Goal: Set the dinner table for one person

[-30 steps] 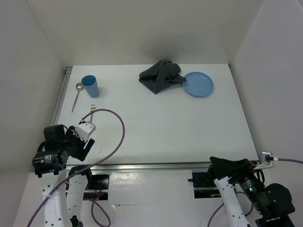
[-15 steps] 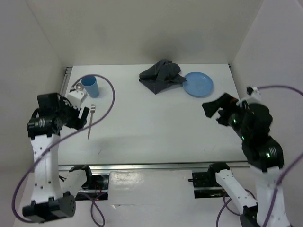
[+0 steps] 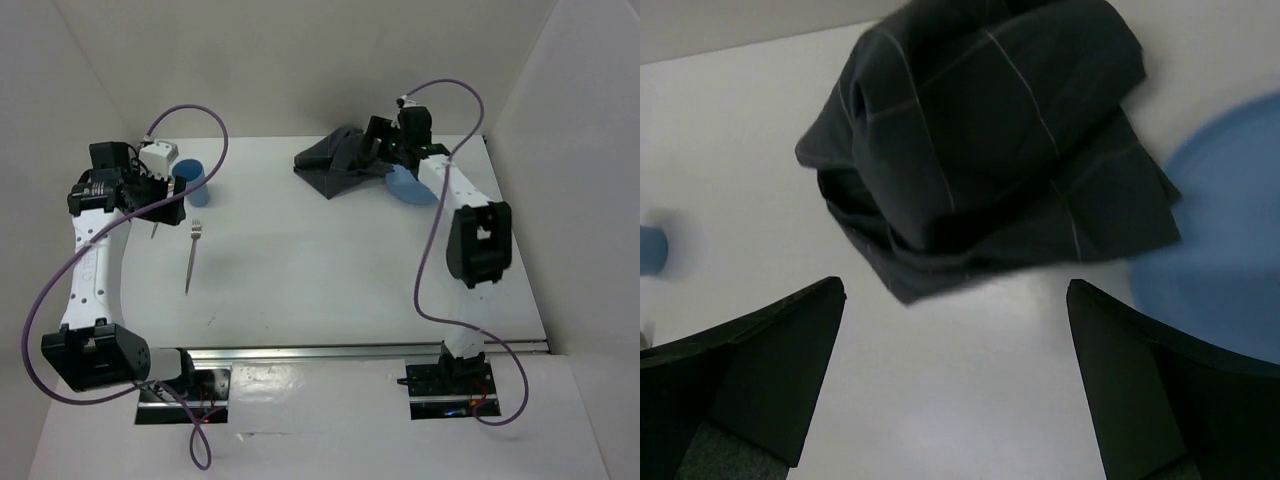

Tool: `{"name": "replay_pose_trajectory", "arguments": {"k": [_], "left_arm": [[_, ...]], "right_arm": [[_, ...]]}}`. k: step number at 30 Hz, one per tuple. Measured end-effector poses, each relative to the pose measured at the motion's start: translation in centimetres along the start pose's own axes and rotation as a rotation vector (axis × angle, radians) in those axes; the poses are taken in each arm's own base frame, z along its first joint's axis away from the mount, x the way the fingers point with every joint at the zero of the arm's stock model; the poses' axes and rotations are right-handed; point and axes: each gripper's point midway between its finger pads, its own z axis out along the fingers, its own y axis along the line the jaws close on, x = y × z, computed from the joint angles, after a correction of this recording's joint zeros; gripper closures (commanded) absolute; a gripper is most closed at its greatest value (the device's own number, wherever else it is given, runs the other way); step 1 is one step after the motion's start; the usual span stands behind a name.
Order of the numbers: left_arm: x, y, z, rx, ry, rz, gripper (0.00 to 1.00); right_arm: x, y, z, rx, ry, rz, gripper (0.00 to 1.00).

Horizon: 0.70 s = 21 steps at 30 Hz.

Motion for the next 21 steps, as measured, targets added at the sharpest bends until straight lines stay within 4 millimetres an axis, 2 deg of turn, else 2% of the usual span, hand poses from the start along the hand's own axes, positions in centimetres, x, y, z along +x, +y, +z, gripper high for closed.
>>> {"name": "replay_pose_trajectory", "arguments": {"k": [5,6,8,9,10,11,12,14,16,18,20,21], "left_arm": [[0.8,1.1,2.5,-0.012,0.08,-0.04,0.17],[1.0,1.2,2.9,-0.012,0.093,-0.053,0.18],[1.2,1.4,3.5,-0.014,0.117,-0.069,0.18],[1.1,1.5,3.7,-0.016,0.123,-0.075,0.18],[1.0,1.6,3.9,-0.016,0.128,-0.085,0.18],[0.8,1.7,4.0,-0.019,0.128,-0.092,0.18],[0.5,1.9,4.0,-0.021,0.125,-0.096,0.18],[-0.1,2.0,3.9,-0.019,0.115,-0.097,0.18],[-0.9,1.8,3.5,-0.008,0.099,-0.095,0.19],[-2.0,1.4,3.1,0.009,0.071,-0.083,0.2],[-3.1,0.2,2.9,0.039,0.051,-0.05,0.21],[-3.7,-0.9,3.0,0.063,0.044,-0.025,0.21]], "right_arm": [[0.1,1.2,11.4,-0.081,-0.018,-0.05,0.0],[0.3,1.7,13.4,-0.1,-0.028,-0.062,0.04],[1.6,2.7,16.1,-0.125,-0.024,-0.081,0.15],[2.6,3.3,17.2,-0.136,-0.016,-0.092,0.28],[3.6,3.7,17.8,-0.146,-0.003,-0.103,0.72],[4.5,4.2,17.9,-0.155,0.014,-0.113,0.91],[5.3,4.4,18.0,-0.162,0.03,-0.119,1.0],[6.7,5.5,17.4,-0.21,0.046,-0.142,1.0],[9.4,5.7,15.4,-0.263,0.112,-0.182,1.0],[12.1,5.8,12.0,-0.32,0.194,-0.219,1.0],[14.3,6.3,7.9,-0.393,0.259,-0.253,1.0],[15.2,6.5,5.6,-0.423,0.291,-0.262,0.88]]}}
